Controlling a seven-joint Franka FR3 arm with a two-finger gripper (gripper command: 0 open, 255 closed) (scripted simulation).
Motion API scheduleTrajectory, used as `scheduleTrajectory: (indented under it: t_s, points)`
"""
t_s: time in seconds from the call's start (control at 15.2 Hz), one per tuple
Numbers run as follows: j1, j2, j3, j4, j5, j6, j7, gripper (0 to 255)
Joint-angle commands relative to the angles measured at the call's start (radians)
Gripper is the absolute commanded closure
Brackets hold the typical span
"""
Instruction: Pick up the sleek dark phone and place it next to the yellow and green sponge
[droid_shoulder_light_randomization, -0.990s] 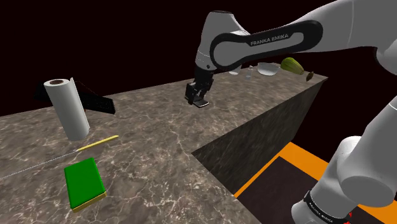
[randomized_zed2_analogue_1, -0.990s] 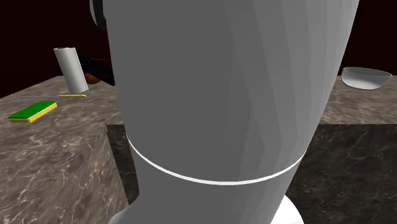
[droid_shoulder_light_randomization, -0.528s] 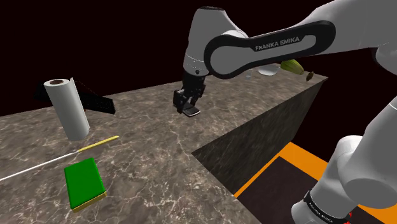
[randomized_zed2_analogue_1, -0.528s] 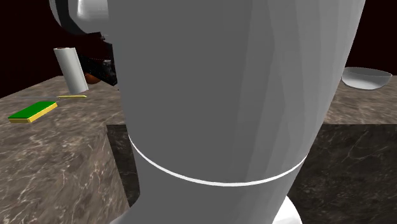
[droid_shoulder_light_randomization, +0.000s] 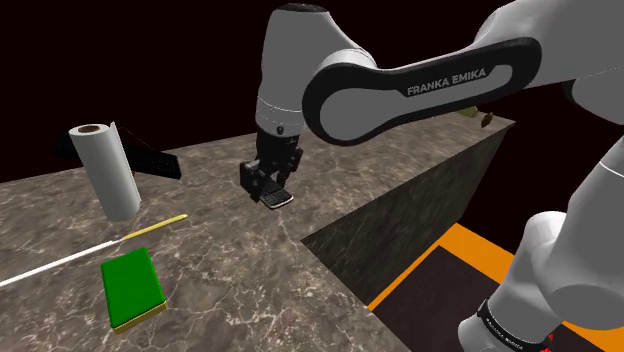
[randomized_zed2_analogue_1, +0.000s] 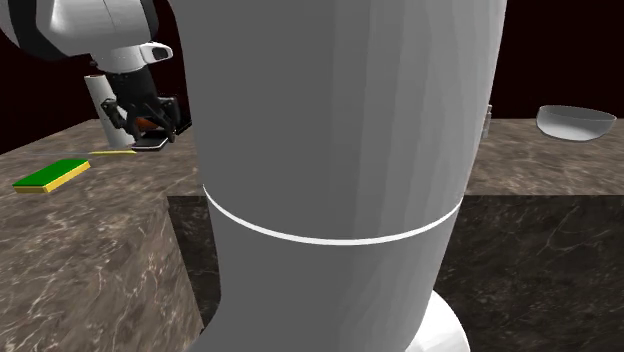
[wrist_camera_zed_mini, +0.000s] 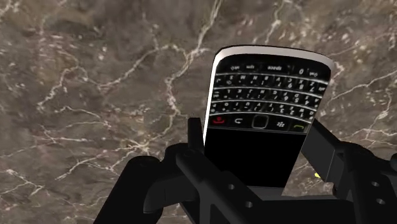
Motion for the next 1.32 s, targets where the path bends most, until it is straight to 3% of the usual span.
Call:
scheduleTrajectory:
  t_s: [0.0,0.26,1.25]
  points:
    - [0.022,0.026,0.022,0.027,-0.018,-0.008,0.052,255]
    - [0.074,0.092,0.068,0.106,-0.064,-0.042,0.160,255]
    - [0.077,0.146,0.060,-0.043,-0.113,0.152,0.213,255]
